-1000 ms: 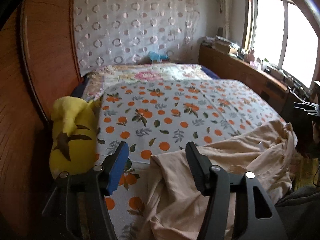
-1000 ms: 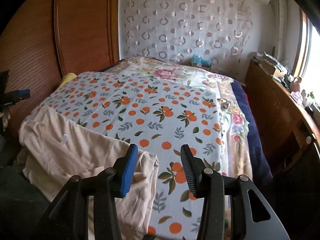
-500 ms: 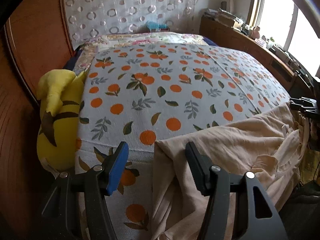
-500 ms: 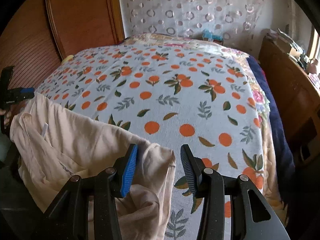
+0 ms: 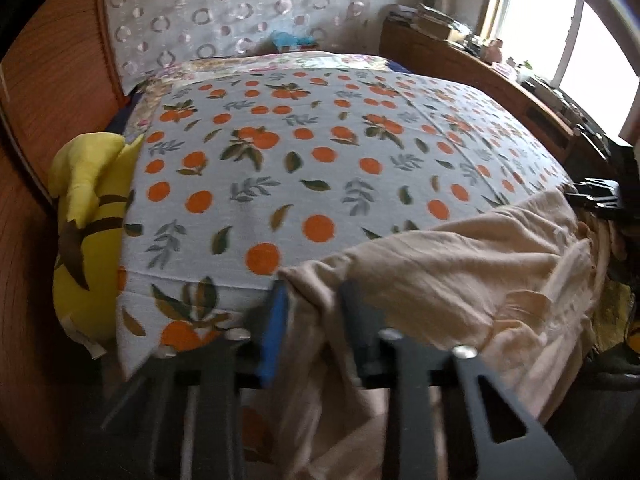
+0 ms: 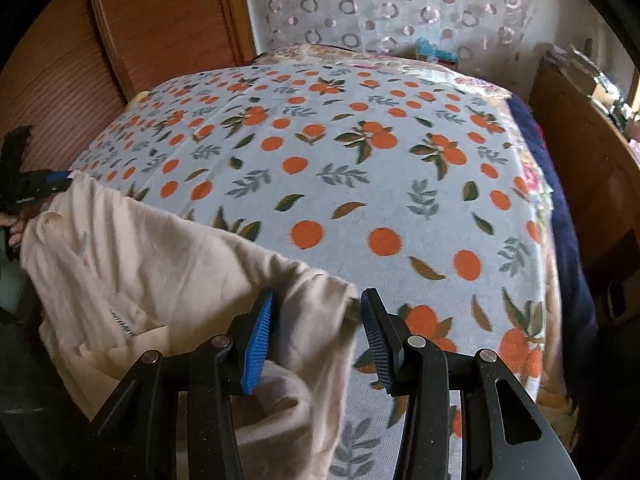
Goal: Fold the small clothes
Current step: 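Lift the shirt high with both tools and swing it over the rest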
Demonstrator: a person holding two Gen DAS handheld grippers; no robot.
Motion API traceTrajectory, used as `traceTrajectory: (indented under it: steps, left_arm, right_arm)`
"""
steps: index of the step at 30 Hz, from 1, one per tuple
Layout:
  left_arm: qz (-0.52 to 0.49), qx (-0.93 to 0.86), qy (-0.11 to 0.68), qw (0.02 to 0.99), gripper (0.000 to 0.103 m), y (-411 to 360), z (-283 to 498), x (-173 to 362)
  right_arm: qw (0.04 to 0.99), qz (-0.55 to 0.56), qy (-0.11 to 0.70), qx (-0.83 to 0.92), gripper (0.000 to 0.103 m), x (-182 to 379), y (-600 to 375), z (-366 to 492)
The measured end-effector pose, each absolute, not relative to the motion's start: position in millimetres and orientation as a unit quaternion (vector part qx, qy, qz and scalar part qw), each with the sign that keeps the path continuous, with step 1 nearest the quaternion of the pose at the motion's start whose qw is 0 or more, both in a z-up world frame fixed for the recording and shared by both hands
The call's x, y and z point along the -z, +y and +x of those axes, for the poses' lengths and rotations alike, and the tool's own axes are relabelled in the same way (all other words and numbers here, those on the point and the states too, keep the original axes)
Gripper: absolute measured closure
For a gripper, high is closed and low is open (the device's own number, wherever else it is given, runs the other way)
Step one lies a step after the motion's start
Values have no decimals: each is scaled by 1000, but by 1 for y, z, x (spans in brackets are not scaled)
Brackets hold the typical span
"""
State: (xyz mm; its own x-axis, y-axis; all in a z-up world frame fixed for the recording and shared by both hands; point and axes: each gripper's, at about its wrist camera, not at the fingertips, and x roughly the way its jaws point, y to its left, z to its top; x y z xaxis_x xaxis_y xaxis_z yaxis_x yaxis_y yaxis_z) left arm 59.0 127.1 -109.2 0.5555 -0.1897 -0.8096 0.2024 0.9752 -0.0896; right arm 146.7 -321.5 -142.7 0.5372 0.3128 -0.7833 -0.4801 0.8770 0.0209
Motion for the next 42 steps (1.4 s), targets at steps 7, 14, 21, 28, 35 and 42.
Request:
traceTrajectory:
  steps: [7,14,21,28,35,42]
  left_arm:
    - [-12,132,398,908,98,112,20,62]
    - [-47,149,264,952,98,110,-29,-43]
    - [-30,130,151,979,98,114,-50,-134]
    - [-15,108,73,991,98,130,-49,-211]
    - [14,94,4,995,98,132,-68,-267]
    - [35,77,-28,996,98,131,-79,-281]
  right_arm:
    - [888,-93,369,-259,96,107,-321,102]
    - [928,-79,258,-258,97,13,-338,35]
    - [958,-96,123,-241,97,-91,-350,-22]
    - [967,-130,23,-218,97,-179,-347,-60]
    - [969,-148,-42,-195,97,-243,-345,-91]
    - [970,-160,-58,-172,97,-257,-341,-111]
